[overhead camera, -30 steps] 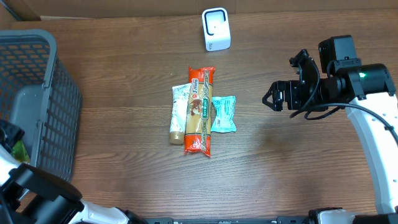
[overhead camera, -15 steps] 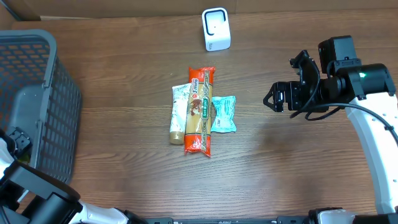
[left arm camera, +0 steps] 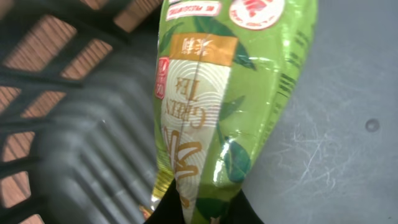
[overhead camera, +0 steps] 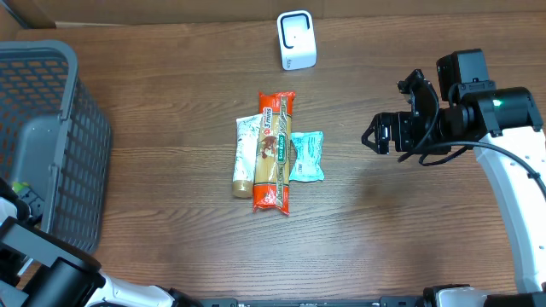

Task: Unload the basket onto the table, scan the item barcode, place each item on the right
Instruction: 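Grasp the green tea bottle in the basket with the left gripper, then place the green tea bottle on the table left of the tube, then raise the left arm aside and grasp the teal packet with the right gripper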

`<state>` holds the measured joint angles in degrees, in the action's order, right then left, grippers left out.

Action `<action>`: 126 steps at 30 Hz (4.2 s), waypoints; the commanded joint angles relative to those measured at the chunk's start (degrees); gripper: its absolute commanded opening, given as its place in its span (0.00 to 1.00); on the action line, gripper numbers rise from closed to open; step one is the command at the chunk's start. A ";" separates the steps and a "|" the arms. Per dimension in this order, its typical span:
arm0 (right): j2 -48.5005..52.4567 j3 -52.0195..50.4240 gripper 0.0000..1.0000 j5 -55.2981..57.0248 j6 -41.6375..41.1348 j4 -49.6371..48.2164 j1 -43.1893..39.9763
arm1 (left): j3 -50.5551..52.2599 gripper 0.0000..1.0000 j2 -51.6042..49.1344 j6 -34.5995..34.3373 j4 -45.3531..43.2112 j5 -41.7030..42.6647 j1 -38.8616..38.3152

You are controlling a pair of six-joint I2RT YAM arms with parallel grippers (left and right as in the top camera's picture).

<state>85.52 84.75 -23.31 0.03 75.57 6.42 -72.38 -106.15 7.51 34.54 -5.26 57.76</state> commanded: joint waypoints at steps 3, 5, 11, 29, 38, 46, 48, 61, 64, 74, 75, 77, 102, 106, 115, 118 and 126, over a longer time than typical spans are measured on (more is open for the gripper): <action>-0.28 1.07 1.00 0.28 0.44 -0.24 0.33 | -0.81 0.04 0.13 -0.66 2.60 5.44 -0.15; -0.28 1.09 1.00 0.28 0.44 -0.20 0.33 | -1.97 0.04 1.27 -0.66 3.82 7.32 -0.35; -0.28 1.07 1.00 0.31 0.46 -0.22 0.33 | -11.63 0.04 6.34 -5.33 8.31 17.18 -2.93; -0.28 1.07 1.00 0.31 0.46 -0.24 0.33 | -39.39 0.04 22.88 -11.65 35.45 20.13 -33.05; -0.28 1.07 1.00 0.31 0.46 0.15 0.33 | -24.48 0.04 19.76 -17.38 39.82 20.13 -48.57; -0.28 1.07 1.00 0.31 0.46 0.28 0.33 | 0.02 0.04 19.41 -18.75 24.96 20.41 -52.87; -0.28 1.07 1.00 0.31 0.44 0.04 0.33 | 4.85 0.04 19.41 -18.75 20.72 20.57 -53.92; -0.28 1.07 1.00 0.09 -0.02 0.15 0.33 | 16.50 0.13 19.37 -20.85 3.32 20.55 -59.58; -0.28 1.07 1.00 -1.95 -0.22 -0.04 0.33 | 12.72 0.29 19.74 -20.59 5.49 19.85 -59.54; -0.20 -0.20 1.00 -4.87 -3.67 -3.06 0.50 | -18.16 0.99 20.41 -13.84 25.18 17.94 -59.49; -0.20 -0.76 1.00 -4.63 -4.68 -4.04 0.74 | -20.98 1.00 20.41 -13.18 26.84 17.92 -59.49; -0.20 -2.29 1.00 -4.63 -6.86 -6.62 1.49 | -25.66 1.00 20.41 -12.13 29.46 17.92 -59.49; 23.96 -8.61 0.84 5.46 -15.08 -31.80 13.90 | -29.35 1.00 19.63 -12.17 31.85 16.65 -59.52; 26.75 -8.61 0.82 5.25 -15.17 -34.01 13.94 | -29.33 1.00 19.63 -12.17 31.87 16.65 -59.52; 33.05 -8.63 0.74 3.72 -15.39 -36.00 15.91 | -29.33 1.00 19.63 -12.17 31.87 16.65 -59.52; 34.82 -8.63 0.73 3.78 -16.63 -37.62 17.29 | -29.33 1.00 19.63 -12.17 31.87 16.65 -59.49; 37.90 -8.68 0.66 3.85 -22.25 -38.21 19.80 | -29.33 1.00 19.63 -12.17 31.85 16.65 -59.60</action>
<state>117.80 77.97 -19.66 -18.61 36.10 24.91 -100.90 -86.17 -5.76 66.41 11.75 -1.80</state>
